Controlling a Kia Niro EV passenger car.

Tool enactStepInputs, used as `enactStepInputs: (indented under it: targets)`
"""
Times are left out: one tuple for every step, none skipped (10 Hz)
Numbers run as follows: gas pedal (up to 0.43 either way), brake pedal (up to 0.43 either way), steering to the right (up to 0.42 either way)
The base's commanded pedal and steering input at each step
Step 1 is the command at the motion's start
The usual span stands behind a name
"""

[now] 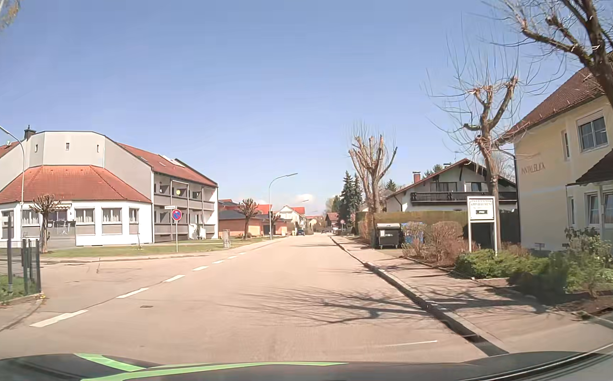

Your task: Follow the waypoints while adhering to traffic rules and regulations

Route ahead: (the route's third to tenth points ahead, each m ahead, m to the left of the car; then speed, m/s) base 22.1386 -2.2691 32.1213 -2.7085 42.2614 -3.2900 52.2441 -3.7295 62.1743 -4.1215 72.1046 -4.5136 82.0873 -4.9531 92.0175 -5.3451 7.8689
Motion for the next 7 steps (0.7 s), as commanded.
enactStepInputs:
  targets:
    - [0.087,0.000,0.003]
    - [0.098,0.000,0.002]
    - [0.098,0.000,0.002]
    - [0.098,0.000,0.002]
    - [0.098,0.000,0.003]
    - [0.098,0.000,0.003]
    - [0.098,0.000,0.003]
